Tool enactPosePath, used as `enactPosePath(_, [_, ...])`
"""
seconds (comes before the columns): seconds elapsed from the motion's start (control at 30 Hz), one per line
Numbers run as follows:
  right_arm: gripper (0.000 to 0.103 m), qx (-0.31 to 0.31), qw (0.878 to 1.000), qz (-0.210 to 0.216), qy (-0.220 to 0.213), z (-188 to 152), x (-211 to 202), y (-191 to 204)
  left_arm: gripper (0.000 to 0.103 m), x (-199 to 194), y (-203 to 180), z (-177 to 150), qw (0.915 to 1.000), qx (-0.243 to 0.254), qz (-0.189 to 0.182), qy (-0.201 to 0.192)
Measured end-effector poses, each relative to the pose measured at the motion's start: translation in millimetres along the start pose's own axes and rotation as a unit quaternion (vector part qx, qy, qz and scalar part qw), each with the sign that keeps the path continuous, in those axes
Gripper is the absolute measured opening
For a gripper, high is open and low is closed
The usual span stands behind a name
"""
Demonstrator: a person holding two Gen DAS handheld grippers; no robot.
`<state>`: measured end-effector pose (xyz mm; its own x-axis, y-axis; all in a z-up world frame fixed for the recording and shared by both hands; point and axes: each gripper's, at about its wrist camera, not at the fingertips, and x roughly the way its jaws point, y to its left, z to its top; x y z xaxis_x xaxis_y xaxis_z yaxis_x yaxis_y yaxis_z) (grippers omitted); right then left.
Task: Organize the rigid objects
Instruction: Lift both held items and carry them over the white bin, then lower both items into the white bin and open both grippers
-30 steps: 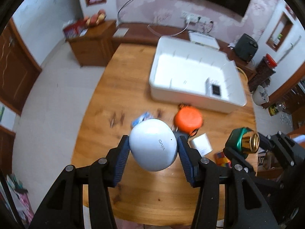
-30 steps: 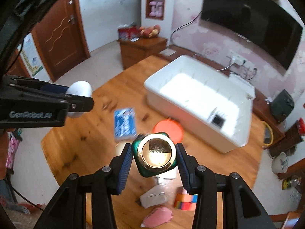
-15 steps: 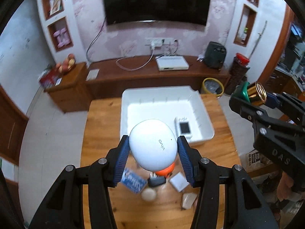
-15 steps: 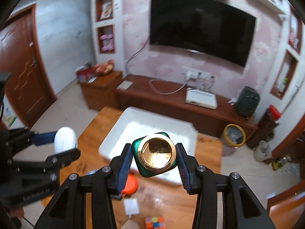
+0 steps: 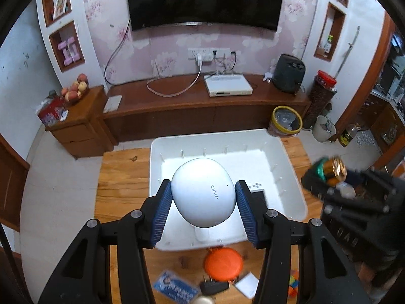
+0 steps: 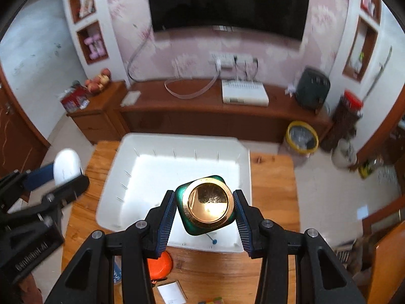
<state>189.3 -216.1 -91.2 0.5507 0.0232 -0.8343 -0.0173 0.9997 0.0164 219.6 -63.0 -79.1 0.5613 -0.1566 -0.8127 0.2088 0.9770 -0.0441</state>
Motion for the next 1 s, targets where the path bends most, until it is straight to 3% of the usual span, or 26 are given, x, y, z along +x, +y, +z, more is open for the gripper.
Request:
enactPosePath(0.23, [0.046, 0.019, 0.997, -0.002, 0.081, -17, 89, 10, 0.054, 70, 2, 7, 0.9994, 0.005, 0.008, 0.034])
enactPosePath(0.43, [0.046, 0.022, 0.991, 0.005, 0.134, -32, 141, 21, 0.054, 122, -4, 3, 0.9973, 0.006, 0.003, 0.073])
enactPosePath(0.63, [0.046, 0.025, 0.986, 0.017, 0.162, -42, 164, 27, 0.054, 154, -7, -5, 0.9939, 0.005, -0.001, 0.11])
enactPosePath(0.87, [0.047, 0.034, 0.981, 0.028, 0.19, -54, 180, 26, 0.055, 164, -9, -13, 0.993, 0.011, 0.006, 0.117])
enactPosePath(1.0, [0.065, 0.045, 0.98, 0.045, 0.186, -57, 178, 25, 0.055, 165, -10, -16, 0.9933, 0.015, 0.013, 0.114])
